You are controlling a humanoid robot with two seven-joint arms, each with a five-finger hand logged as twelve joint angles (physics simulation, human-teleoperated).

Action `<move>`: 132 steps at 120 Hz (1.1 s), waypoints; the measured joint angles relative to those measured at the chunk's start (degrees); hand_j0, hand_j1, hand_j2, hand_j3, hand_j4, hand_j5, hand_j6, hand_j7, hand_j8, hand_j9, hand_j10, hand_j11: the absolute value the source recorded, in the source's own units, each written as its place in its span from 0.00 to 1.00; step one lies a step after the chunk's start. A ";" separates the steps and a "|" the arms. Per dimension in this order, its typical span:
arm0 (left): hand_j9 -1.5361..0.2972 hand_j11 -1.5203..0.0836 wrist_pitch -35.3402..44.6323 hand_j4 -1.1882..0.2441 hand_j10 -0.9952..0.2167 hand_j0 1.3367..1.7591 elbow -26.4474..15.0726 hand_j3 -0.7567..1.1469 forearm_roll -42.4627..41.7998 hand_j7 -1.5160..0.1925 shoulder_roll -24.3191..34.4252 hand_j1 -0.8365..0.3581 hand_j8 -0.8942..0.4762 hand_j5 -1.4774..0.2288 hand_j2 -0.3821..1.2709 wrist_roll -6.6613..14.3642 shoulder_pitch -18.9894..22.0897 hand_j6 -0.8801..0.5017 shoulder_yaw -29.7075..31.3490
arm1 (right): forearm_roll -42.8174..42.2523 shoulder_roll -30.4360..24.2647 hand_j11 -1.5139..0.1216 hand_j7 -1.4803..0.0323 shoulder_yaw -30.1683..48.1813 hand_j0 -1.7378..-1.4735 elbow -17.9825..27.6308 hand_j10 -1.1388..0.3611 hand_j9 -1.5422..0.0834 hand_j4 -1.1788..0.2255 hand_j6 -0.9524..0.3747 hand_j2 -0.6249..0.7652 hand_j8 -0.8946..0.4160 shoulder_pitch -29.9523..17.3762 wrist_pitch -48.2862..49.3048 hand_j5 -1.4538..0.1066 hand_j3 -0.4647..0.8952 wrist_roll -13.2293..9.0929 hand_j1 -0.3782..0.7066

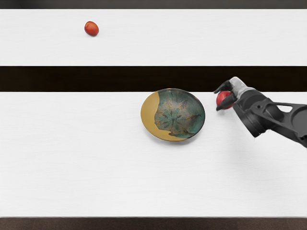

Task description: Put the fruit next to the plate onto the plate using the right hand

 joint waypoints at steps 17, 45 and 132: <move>0.84 0.95 0.00 0.83 0.82 0.76 0.00 0.40 0.00 0.89 0.00 0.99 0.65 0.87 0.23 0.02 -0.04 0.64 0.00 | 0.09 -1.68 0.30 0.32 6.72 0.34 3.39 0.49 0.33 0.31 0.39 0.61 0.48 0.10 4.75 0.27 0.34 0.02 0.61; 0.84 0.95 0.00 0.83 0.82 0.76 0.00 0.40 0.00 0.89 0.00 0.99 0.65 0.87 0.23 0.02 -0.04 0.64 0.00 | 0.22 -1.13 0.29 0.32 11.51 0.34 9.61 0.50 0.32 0.31 0.39 0.61 0.48 -0.19 8.60 0.25 0.34 0.04 0.60; 0.84 0.95 0.00 0.83 0.82 0.76 0.01 0.40 -0.01 0.89 0.00 0.99 0.65 0.87 0.23 0.02 -0.04 0.64 0.01 | 6.07 -4.44 0.84 0.89 52.71 0.31 14.68 0.71 0.86 0.77 0.66 0.46 0.64 -22.50 46.33 0.84 0.34 3.60 0.11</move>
